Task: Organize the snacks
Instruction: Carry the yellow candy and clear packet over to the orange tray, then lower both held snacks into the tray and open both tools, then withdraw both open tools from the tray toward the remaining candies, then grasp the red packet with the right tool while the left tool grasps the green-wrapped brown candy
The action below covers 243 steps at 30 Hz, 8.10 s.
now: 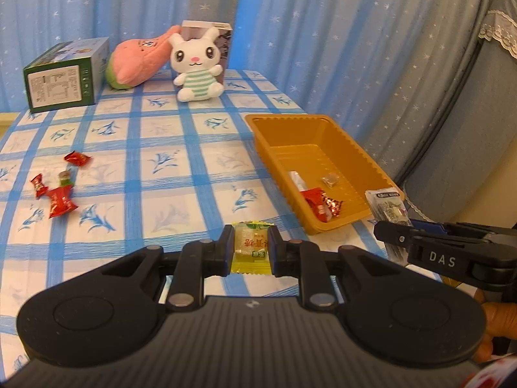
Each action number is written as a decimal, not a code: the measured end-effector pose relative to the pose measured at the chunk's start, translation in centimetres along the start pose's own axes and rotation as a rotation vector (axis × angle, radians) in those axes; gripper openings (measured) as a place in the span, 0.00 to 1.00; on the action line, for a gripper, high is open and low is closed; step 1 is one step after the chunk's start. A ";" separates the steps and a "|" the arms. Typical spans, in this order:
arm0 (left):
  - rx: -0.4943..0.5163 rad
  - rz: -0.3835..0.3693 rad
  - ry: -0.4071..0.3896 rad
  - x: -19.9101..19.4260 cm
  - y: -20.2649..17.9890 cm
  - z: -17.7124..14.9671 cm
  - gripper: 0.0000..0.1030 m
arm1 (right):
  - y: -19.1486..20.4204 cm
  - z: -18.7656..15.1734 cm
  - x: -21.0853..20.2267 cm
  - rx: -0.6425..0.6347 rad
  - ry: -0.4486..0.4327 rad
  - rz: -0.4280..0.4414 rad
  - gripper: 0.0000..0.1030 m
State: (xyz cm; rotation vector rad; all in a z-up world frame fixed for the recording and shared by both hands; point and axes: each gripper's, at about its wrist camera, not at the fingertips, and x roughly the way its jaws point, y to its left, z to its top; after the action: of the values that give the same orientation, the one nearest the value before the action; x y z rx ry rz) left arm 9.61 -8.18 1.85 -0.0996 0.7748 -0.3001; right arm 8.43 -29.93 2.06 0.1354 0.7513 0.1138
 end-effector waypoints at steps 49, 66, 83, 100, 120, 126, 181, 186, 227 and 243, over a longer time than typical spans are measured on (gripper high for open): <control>0.091 -0.098 0.041 10.3 -7.6 5.4 0.18 | -8.0 4.6 6.2 0.011 0.039 -0.051 0.36; 0.100 -0.109 0.084 15.3 -8.6 7.0 0.18 | -8.9 6.4 10.5 -0.032 0.082 -0.049 0.36; 0.098 -0.112 0.097 17.0 -8.8 7.7 0.18 | -9.8 6.8 11.8 -0.033 0.090 -0.058 0.36; 0.053 -0.073 0.059 16.6 -7.2 7.8 0.50 | -10.6 6.9 11.4 -0.019 0.084 -0.065 0.36; 0.024 -0.011 0.054 14.9 -4.6 5.9 0.60 | -9.6 7.2 11.5 -0.008 0.080 -0.041 0.36; 0.011 -0.005 0.054 14.8 -4.1 5.9 0.61 | -9.3 7.4 11.7 -0.002 0.077 -0.030 0.36; -0.180 0.263 -0.061 -7.2 10.6 -2.3 0.94 | 8.2 -0.3 1.0 -0.053 0.069 0.172 0.65; -0.174 0.294 -0.054 -8.0 12.1 -2.3 0.94 | 10.5 0.3 1.4 -0.094 0.063 0.198 0.66; -0.244 0.396 -0.076 0.6 30.5 0.8 0.91 | 27.5 1.6 18.9 -0.301 0.056 0.401 0.65; -0.316 0.414 -0.081 2.8 34.5 0.2 0.90 | 30.9 0.7 25.7 -0.323 0.096 0.426 0.44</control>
State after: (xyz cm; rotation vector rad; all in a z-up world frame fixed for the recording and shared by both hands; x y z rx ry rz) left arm 19.50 23.85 -6.72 -0.2429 0.7389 0.2202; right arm 25.83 4.37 -9.66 -0.0203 0.7819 0.6471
